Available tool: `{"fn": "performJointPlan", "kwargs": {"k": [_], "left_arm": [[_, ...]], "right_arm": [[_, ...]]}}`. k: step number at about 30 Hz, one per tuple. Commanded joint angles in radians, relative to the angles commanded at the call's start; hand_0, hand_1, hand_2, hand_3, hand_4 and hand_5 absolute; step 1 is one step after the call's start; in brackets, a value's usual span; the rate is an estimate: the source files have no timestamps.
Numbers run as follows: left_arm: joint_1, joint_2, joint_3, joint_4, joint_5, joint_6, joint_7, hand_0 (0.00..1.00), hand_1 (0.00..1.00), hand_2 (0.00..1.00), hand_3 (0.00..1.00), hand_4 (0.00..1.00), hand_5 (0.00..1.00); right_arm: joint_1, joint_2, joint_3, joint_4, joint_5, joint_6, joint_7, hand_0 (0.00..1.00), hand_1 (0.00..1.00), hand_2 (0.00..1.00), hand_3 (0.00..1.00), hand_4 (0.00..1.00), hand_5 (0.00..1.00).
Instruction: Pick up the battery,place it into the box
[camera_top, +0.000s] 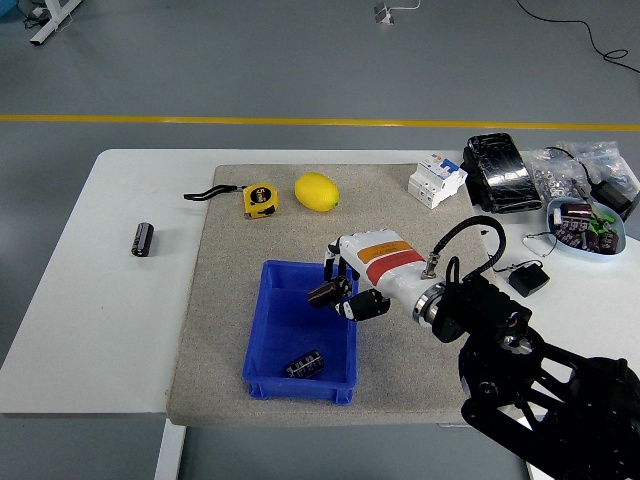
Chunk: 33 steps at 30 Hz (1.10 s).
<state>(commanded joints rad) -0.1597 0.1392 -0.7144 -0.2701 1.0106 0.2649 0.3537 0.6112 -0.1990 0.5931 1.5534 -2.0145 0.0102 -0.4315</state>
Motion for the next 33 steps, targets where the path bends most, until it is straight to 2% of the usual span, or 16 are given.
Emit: {"fn": "performJointPlan", "kwargs": {"k": [1, 2, 7, 8, 24, 31, 32, 33], "left_arm": [[0.000, 0.000, 0.000, 0.000, 0.000, 0.000, 0.000, 0.568, 0.507, 0.530, 0.645, 0.634, 0.747], [0.000, 0.000, -0.001, 0.000, 0.000, 0.000, 0.000, 0.567, 0.505, 0.525, 0.645, 0.636, 0.748], [-0.002, 0.001, -0.001, 0.000, 0.002, 0.000, 0.001, 0.567, 0.505, 0.525, 0.645, 0.636, 0.748], [-0.002, 0.001, -0.002, 0.000, 0.004, -0.001, 0.002, 0.565, 0.504, 0.524, 0.644, 0.636, 0.746], [0.005, 0.003, -0.006, -0.001, 0.012, -0.003, 0.006, 0.563, 0.502, 0.520, 0.646, 0.636, 0.746], [0.007, 0.003, -0.010, -0.001, 0.021, -0.007, 0.014, 0.563, 0.502, 0.520, 0.646, 0.637, 0.747], [0.007, 0.003, -0.011, -0.001, 0.022, -0.007, 0.014, 0.564, 0.502, 0.520, 0.646, 0.637, 0.748], [0.007, 0.002, -0.012, -0.001, 0.023, -0.006, 0.015, 0.564, 0.502, 0.520, 0.646, 0.637, 0.748]], "right_arm": [[0.001, 0.001, -0.005, -0.001, 0.000, 0.006, 0.001, 0.367, 0.397, 0.433, 0.441, 0.801, 0.114], [0.002, 0.001, -0.008, -0.002, -0.002, 0.011, 0.002, 0.425, 0.448, 0.512, 0.476, 0.855, 0.245], [0.005, 0.002, -0.013, -0.010, -0.005, 0.018, 0.003, 0.425, 0.448, 0.512, 0.476, 0.855, 0.245], [0.005, 0.002, -0.014, -0.013, -0.004, 0.019, 0.003, 0.393, 0.457, 0.541, 0.482, 0.894, 0.317], [0.001, 0.003, -0.026, -0.023, -0.001, 0.009, 0.004, 0.391, 0.462, 0.550, 0.485, 0.885, 0.304], [-0.011, -0.003, 0.045, -0.036, -0.007, -0.004, 0.009, 0.399, 0.461, 0.549, 0.486, 0.874, 0.277], [-0.012, -0.004, 0.061, -0.041, -0.009, -0.006, 0.009, 0.372, 0.465, 0.559, 0.486, 0.911, 0.339], [-0.013, -0.006, 0.077, -0.047, -0.010, -0.007, 0.009, 0.372, 0.465, 0.559, 0.486, 0.911, 0.339]]}}
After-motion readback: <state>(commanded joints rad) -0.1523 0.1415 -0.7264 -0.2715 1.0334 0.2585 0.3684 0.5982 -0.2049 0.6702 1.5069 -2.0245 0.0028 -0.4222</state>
